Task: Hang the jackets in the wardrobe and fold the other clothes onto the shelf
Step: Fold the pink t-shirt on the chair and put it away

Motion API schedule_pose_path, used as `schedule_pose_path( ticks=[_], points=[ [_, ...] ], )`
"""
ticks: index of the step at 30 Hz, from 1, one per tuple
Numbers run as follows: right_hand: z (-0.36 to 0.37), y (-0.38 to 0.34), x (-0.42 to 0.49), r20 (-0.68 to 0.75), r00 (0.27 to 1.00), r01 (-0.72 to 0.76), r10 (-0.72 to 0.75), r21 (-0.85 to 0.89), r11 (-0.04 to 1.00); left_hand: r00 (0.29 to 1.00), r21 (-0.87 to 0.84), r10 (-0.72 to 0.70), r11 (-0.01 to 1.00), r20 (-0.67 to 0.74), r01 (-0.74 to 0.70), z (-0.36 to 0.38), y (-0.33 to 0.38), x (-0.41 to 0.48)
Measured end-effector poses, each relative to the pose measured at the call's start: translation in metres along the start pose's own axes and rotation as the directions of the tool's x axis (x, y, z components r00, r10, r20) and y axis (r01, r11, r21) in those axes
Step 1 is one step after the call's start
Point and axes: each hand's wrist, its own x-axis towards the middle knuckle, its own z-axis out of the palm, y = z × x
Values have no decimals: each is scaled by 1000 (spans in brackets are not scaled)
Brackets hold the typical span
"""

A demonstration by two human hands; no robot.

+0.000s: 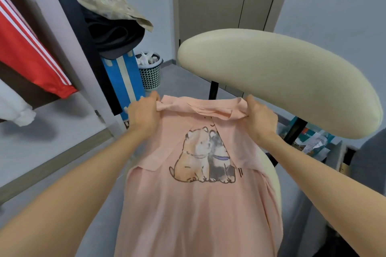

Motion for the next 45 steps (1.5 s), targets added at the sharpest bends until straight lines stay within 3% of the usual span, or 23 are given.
schedule_pose_path(
  ticks=[2,7,12,16,19,21,25,27,29,31,33,35,37,38,40,45],
  points=[
    [4,8,-16,41,999,29,-29,7,1000,998,-29,59,998,29,-58,4,-7,-16],
    [5,20,-76,295,952,73,-79,33,997,972,-59,119,992,203,-109,0,-28,-87],
    [0,34,-138,343,929,122,-136,61,991,909,-161,219,972,355,-171,-15,-46,-150],
    [0,45,-175,520,840,181,-157,4,983,821,-76,195,980,536,-183,-13,-49,-189],
    [0,50,-194,652,742,220,-155,-19,975,700,-10,168,975,694,-223,-8,-49,-210],
    [0,52,-201,654,733,302,-187,-66,951,682,-26,152,981,715,-192,-7,-48,-220],
    [-11,51,-204,594,759,344,-266,-20,939,713,-173,209,977,670,-123,-13,-38,-224],
    [-18,53,-204,641,719,365,-269,-18,931,638,-183,242,970,731,-159,-17,-35,-225],
    [-23,55,-205,747,617,376,-246,-6,927,530,-193,271,961,803,-199,-21,-33,-226],
    [-25,54,-206,814,543,316,-206,30,948,477,-240,272,962,836,-129,-23,-32,-227],
    [-26,48,-205,803,571,187,-169,73,980,502,-324,232,941,833,102,-28,-28,-225],
    [-26,36,-203,726,668,101,-161,125,987,643,-403,151,876,751,265,-28,-25,-219],
    [-22,21,-197,618,763,71,-189,210,975,811,-410,35,875,584,258,-20,-27,-209],
    [-17,12,-194,576,791,64,-207,260,964,857,-398,-35,876,514,274,-15,-28,-202],
    [-8,-5,-186,536,809,74,-242,314,946,870,-401,-207,823,447,402,-4,-32,-188],
    [27,-40,-162,609,741,131,-281,279,951,771,-427,-447,650,453,628,25,-39,-144]
  ],
)
